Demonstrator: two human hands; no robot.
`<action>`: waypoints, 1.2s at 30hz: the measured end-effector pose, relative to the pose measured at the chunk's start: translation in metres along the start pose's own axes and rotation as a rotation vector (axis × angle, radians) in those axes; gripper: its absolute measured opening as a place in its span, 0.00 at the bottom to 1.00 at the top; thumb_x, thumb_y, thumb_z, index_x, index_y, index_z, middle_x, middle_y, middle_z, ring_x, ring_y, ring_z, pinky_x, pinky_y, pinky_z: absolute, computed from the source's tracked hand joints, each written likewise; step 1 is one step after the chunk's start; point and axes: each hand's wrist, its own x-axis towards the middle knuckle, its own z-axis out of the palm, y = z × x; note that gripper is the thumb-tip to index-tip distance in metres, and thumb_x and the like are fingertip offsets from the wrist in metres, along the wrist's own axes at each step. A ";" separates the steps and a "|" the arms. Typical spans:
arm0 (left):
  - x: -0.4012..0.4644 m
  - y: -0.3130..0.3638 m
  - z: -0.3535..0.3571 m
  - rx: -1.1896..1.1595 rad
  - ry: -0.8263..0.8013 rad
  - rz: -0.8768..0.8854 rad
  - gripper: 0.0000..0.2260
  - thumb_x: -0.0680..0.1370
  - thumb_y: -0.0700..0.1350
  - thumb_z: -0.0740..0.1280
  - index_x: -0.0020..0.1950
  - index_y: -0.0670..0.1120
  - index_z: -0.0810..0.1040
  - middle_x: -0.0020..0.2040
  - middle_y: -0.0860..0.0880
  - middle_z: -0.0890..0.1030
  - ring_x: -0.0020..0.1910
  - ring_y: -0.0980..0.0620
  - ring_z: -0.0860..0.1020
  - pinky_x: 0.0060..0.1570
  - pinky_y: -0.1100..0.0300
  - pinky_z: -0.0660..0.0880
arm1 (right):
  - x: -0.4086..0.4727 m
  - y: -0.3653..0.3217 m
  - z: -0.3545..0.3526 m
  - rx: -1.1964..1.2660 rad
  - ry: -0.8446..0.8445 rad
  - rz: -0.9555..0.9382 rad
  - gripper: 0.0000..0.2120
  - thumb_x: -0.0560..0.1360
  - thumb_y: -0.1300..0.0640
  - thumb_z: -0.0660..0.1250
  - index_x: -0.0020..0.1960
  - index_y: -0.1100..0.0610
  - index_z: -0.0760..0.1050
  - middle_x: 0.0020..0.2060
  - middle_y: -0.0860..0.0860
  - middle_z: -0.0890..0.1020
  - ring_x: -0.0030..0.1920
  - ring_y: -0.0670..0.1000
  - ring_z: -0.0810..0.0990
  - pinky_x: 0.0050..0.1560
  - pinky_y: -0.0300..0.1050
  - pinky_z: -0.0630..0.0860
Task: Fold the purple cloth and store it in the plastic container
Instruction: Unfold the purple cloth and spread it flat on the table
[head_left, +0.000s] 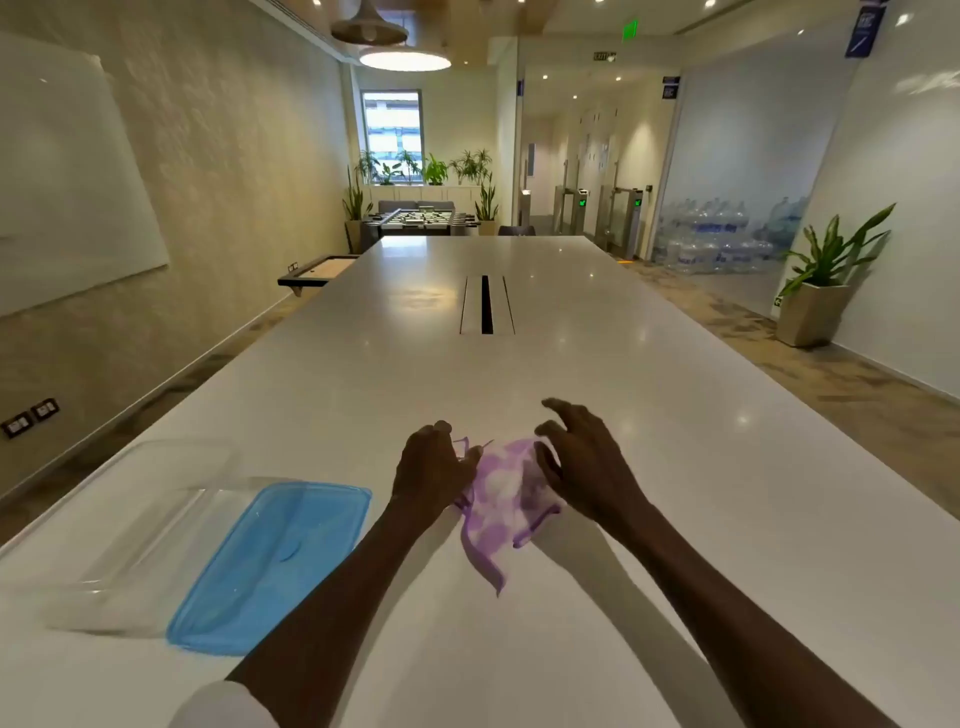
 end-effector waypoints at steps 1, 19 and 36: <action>0.001 0.000 0.001 -0.001 -0.013 -0.023 0.25 0.73 0.56 0.69 0.61 0.39 0.76 0.56 0.39 0.81 0.56 0.40 0.79 0.53 0.51 0.77 | -0.004 -0.001 0.007 -0.001 -0.016 -0.025 0.08 0.75 0.59 0.68 0.51 0.61 0.81 0.64 0.61 0.77 0.61 0.60 0.77 0.61 0.53 0.74; 0.027 -0.009 0.020 -0.164 -0.023 -0.212 0.25 0.73 0.42 0.71 0.67 0.42 0.66 0.56 0.38 0.81 0.54 0.39 0.80 0.46 0.58 0.72 | -0.050 -0.043 0.048 0.036 -0.245 -0.016 0.30 0.65 0.25 0.58 0.47 0.51 0.71 0.41 0.46 0.78 0.39 0.51 0.73 0.45 0.48 0.71; 0.044 -0.014 -0.035 -0.785 -0.097 -0.284 0.05 0.72 0.36 0.68 0.44 0.40 0.84 0.39 0.40 0.84 0.37 0.47 0.83 0.45 0.56 0.82 | -0.002 0.011 -0.008 0.309 -0.029 0.376 0.07 0.75 0.53 0.67 0.47 0.53 0.82 0.43 0.55 0.80 0.45 0.58 0.80 0.43 0.48 0.74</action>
